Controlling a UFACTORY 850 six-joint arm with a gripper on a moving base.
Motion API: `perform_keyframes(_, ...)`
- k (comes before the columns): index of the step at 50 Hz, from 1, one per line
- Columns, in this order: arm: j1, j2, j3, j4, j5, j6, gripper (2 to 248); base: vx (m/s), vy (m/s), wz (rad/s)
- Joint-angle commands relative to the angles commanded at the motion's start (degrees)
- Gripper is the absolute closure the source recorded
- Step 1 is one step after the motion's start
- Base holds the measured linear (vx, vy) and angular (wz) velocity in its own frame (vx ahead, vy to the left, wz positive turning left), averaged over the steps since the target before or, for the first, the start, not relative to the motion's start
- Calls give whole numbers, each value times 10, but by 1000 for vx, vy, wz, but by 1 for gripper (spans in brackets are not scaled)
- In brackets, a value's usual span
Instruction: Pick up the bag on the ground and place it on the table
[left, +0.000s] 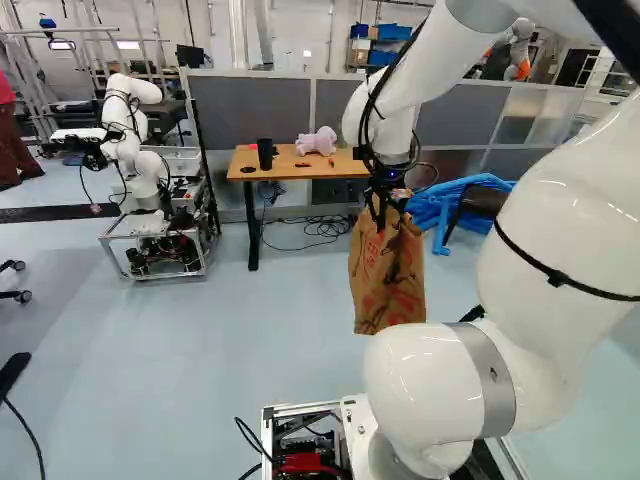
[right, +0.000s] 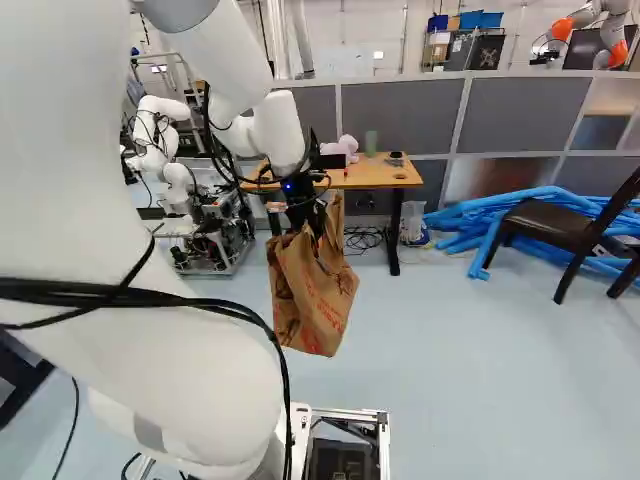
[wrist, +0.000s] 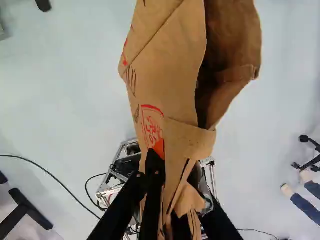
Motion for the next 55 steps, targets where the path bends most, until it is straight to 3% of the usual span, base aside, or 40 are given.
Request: perform_keyframes(55, -8, 17, -96, 0, -92, 0, 229, 0, 0, 0)
